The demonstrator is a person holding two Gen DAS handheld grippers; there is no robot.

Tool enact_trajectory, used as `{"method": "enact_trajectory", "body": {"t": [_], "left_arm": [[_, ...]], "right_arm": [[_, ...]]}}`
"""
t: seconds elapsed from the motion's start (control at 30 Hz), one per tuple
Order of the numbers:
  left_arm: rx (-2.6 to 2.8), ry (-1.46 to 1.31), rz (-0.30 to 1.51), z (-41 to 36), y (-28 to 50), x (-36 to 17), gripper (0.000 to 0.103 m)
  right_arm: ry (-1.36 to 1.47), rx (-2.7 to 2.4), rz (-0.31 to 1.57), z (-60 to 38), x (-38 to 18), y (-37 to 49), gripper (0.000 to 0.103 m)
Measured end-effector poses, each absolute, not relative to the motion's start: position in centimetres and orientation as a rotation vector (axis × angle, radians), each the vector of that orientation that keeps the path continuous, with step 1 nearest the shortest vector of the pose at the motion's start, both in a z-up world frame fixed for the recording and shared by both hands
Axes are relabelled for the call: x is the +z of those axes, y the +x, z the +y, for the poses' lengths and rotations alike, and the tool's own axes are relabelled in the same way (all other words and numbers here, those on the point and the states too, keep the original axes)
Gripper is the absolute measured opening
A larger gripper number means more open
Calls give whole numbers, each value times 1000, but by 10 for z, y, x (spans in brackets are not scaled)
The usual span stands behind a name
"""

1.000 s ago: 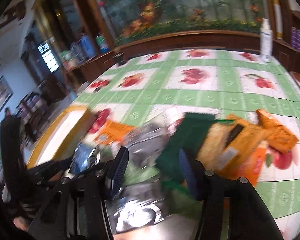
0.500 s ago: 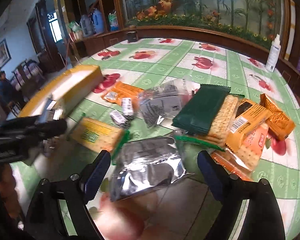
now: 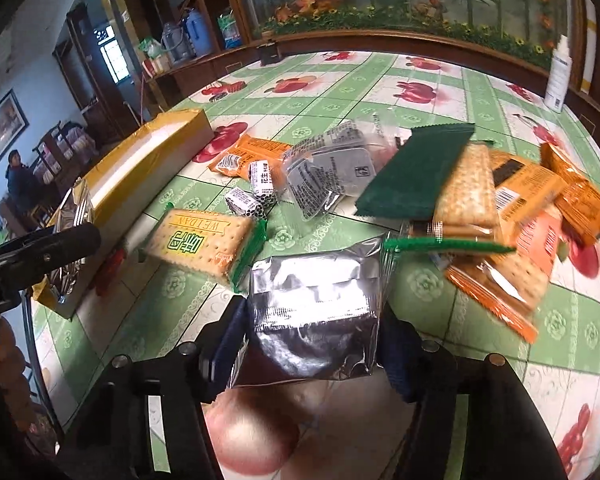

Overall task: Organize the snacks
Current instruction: 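Carry both silver foil packets with both tools over the yellow-rimmed tray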

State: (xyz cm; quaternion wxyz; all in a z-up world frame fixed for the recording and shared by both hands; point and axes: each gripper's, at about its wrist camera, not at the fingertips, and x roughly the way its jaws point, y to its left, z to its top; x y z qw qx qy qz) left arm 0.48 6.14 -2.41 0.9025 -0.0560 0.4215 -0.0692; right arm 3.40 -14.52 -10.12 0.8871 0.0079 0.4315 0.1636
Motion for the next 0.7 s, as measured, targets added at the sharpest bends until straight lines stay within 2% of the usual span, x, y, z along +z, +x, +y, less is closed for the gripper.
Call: {"method": "enact_trajectory", "body": {"t": [0.7], "left_arm": [[2,-17,735,79,-32,7,74]], "right_arm": [[122,446,726,-124,-36,-16,63]]}}
